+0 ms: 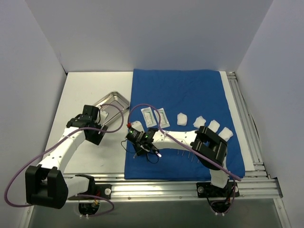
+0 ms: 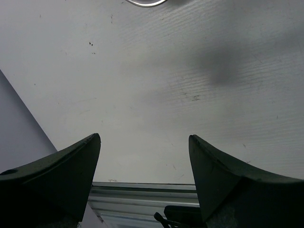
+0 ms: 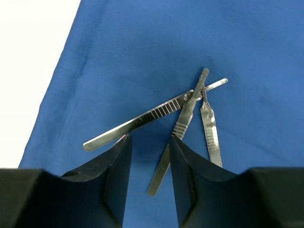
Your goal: Prepare the surgical pack
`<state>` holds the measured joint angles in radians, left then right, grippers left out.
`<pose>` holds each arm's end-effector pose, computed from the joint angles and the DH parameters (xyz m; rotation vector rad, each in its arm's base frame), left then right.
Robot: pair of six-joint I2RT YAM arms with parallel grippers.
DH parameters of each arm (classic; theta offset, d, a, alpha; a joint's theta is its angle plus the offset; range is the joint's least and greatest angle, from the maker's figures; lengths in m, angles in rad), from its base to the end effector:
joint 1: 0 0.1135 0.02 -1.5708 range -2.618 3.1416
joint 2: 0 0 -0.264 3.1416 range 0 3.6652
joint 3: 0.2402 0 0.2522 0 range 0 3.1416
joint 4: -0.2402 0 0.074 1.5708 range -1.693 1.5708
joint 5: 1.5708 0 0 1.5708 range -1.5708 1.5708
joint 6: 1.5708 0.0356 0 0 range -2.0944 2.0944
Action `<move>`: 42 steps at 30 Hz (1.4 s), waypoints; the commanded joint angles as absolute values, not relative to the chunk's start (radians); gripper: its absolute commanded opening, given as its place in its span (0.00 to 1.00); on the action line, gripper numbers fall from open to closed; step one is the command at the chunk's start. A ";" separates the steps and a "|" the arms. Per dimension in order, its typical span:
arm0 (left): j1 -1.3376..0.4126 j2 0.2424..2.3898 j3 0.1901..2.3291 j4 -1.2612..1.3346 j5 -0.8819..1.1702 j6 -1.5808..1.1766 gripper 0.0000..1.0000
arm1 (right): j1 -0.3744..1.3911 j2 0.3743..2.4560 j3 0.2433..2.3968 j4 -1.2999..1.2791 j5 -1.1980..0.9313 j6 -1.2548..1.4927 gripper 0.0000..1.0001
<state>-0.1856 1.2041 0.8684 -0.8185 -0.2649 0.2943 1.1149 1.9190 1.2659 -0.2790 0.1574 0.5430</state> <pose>0.2182 -0.0315 0.2368 0.5709 2.6548 0.3923 0.1838 0.3622 0.1728 -0.6568 2.4703 0.4868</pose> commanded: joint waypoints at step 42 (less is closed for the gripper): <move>-0.176 1.172 0.896 -0.785 -0.241 0.279 0.84 | 1.103 1.833 1.143 -0.281 0.207 0.658 0.00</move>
<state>-0.1814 1.2007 0.8684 -0.8146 -0.2535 0.2909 1.1069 1.8641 1.1587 -0.2241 0.1802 0.6319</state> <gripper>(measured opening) 0.843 0.081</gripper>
